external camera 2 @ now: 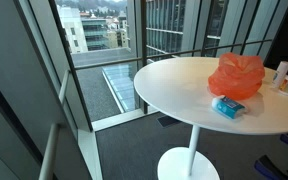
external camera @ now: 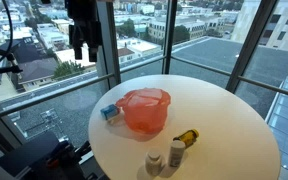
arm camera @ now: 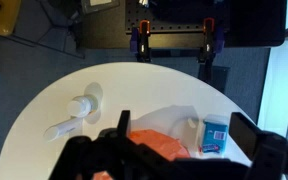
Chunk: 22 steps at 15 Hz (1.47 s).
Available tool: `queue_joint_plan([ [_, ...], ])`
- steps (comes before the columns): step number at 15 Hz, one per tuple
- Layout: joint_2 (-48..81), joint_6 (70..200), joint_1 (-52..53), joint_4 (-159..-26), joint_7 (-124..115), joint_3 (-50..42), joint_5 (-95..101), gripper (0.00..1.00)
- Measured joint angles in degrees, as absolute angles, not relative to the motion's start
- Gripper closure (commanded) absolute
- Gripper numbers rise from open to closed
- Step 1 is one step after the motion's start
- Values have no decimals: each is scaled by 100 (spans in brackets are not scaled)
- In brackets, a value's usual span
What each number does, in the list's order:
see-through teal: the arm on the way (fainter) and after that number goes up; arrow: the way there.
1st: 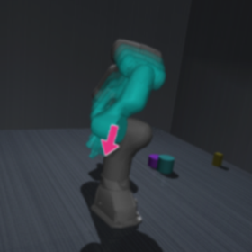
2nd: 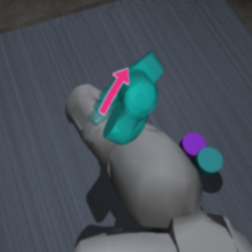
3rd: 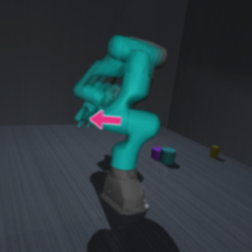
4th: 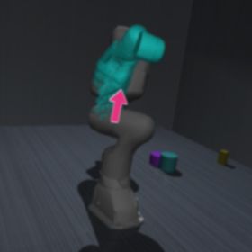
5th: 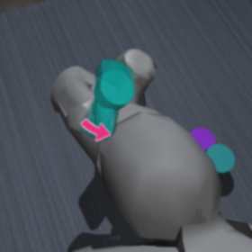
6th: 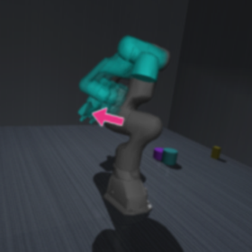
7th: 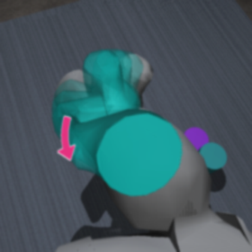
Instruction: Put the blue box in the plastic bag
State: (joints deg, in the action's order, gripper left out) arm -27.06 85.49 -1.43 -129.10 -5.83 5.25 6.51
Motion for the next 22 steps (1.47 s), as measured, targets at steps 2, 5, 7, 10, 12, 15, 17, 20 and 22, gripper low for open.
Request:
queue_joint_plan([
  [2, -2706, 8549, -143, -12907, -583, 525, 651, 0],
  [5, -2706, 8549, -143, -12907, -583, 525, 651, 0],
  [7, -2703, 8549, -142, -12911, -588, 524, 651, 0],
  [10, -2630, 8557, -136, -12924, -803, 524, 651, 0],
  [12, -2508, 8591, -128, -12933, -1027, 524, 651, 0],
  [15, -2282, 8914, -115, -13007, -1345, 526, 645, 0],
  [17, -2148, 9346, -98, -13149, -1471, 528, 644, 0],
  [20, -1971, 10079, -69, -13437, -1629, 554, 644, 0],
  [22, -1853, 10505, -62, -13631, -1724, 580, 644, 0],
])
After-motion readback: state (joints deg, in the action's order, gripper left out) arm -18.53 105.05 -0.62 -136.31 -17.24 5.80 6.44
